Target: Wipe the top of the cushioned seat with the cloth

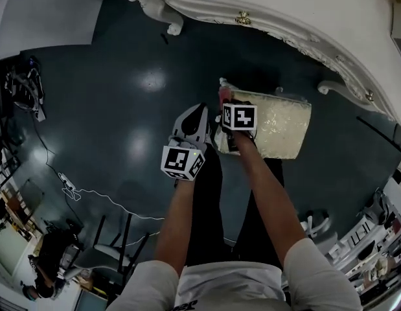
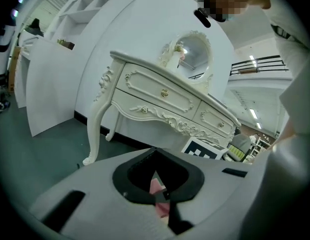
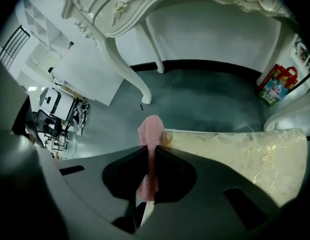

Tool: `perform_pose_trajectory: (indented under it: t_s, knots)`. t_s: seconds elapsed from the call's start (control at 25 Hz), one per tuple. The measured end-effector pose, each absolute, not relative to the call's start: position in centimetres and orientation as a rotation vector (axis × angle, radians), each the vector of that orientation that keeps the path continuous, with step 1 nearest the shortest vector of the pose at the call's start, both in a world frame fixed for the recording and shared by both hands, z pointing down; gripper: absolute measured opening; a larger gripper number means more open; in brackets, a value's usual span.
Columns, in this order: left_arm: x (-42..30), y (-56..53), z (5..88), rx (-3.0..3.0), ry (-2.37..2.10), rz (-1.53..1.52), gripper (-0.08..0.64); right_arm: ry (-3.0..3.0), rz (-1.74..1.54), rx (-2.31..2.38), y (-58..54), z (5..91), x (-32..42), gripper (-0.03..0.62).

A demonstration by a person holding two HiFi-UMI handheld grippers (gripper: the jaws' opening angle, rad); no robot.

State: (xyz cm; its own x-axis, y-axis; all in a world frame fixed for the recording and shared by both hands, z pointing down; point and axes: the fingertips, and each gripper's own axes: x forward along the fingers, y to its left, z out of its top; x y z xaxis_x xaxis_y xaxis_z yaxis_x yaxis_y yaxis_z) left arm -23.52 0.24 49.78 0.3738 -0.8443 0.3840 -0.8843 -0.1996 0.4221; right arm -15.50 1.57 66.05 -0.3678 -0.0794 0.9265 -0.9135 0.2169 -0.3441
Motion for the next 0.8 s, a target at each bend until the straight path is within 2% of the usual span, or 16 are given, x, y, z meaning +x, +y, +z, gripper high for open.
perform_pose_trajectory:
  t_s: [0.8]
  knots:
    - [-16.3, 1.6, 51.6, 1.968, -1.537, 0.137, 0.014, -1.746, 1.373, 0.879, 1.1, 64.6, -11.5, 0.025]
